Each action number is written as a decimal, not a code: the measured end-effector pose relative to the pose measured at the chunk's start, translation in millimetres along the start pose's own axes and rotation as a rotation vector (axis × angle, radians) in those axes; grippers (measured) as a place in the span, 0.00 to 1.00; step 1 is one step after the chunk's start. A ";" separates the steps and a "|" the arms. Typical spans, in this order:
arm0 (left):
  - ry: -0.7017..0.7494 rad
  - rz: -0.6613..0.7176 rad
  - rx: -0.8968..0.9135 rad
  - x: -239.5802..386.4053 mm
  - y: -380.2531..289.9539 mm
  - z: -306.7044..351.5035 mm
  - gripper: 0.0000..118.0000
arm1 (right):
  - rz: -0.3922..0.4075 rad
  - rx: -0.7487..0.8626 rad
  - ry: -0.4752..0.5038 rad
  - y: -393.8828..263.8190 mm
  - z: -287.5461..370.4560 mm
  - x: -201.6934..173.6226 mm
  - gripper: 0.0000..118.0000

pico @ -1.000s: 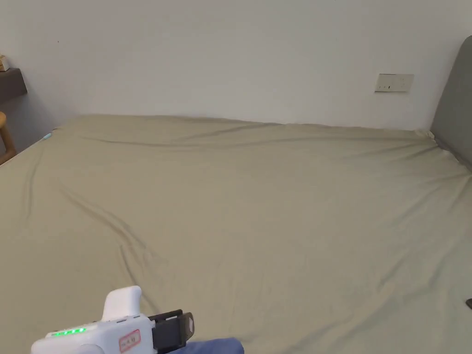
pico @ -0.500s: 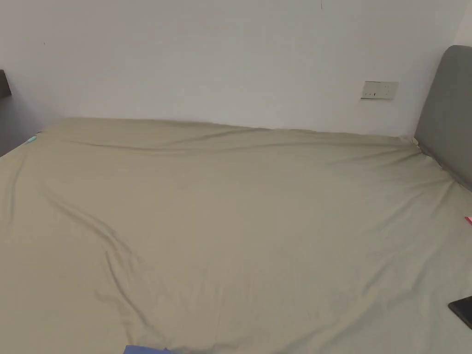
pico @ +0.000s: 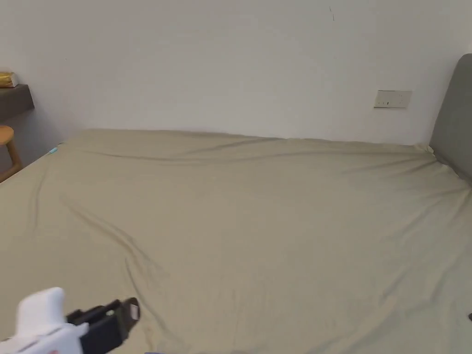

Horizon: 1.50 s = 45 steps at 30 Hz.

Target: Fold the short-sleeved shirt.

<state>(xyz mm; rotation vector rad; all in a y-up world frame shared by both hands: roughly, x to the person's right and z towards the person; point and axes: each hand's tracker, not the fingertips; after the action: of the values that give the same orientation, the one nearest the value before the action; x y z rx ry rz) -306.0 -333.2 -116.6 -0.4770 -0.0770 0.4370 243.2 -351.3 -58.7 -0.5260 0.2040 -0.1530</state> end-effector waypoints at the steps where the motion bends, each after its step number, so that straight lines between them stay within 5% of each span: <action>1: 0.010 0.017 0.012 -8.4 5.4 12.9 0.61 | 0.022 0.013 0.032 4.8 -3.9 -11.3 0.63; 3: 0.021 0.065 -0.004 -22.7 9.6 30.2 0.97 | 0.053 0.036 0.092 12.2 -12.2 -31.5 0.63; 10: 0.092 0.123 -0.004 -46.8 -13.5 55.9 1.00 | 0.134 0.072 0.248 25.9 -39.1 -98.0 0.59; 13: 0.035 0.197 -0.034 -57.0 -22.2 55.3 1.00 | 0.180 0.091 0.253 30.5 -49.2 -126.4 0.01; 19: -0.055 0.294 -0.098 -89.2 -25.1 38.7 1.00 | 0.163 0.066 0.346 30.8 -104.6 -166.2 0.01; 21: -0.083 0.339 -0.118 -102.2 -30.8 26.0 1.00 | 0.183 -0.065 0.366 11.6 -152.9 -182.7 0.01; 25: -0.099 0.398 -0.186 -120.7 -42.3 -4.0 1.00 | 0.075 -0.341 0.379 -50.5 -242.1 -202.8 0.01; 28: -0.121 0.403 -0.280 -121.2 -52.4 -31.7 1.00 | 0.148 -0.500 0.267 -97.2 -281.7 -211.8 0.01; 32: -0.167 0.304 -0.439 -112.0 -68.5 -83.9 1.00 | -0.043 -0.418 0.348 -109.3 -280.4 -190.5 0.00; 38: -0.282 0.340 -0.670 -108.7 -91.5 -167.6 1.00 | -0.004 -0.395 0.425 -115.6 -281.8 -166.9 0.01; 45: -0.427 0.304 -0.813 -81.5 -122.3 -210.2 1.00 | -0.318 -0.412 0.571 -130.9 -295.5 -129.4 0.01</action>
<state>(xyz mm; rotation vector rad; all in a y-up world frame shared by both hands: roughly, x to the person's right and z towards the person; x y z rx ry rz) -296.0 -555.3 -244.5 -1.1972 -0.6166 0.8038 37.3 -579.9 -221.7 -0.9177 0.7194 -0.5806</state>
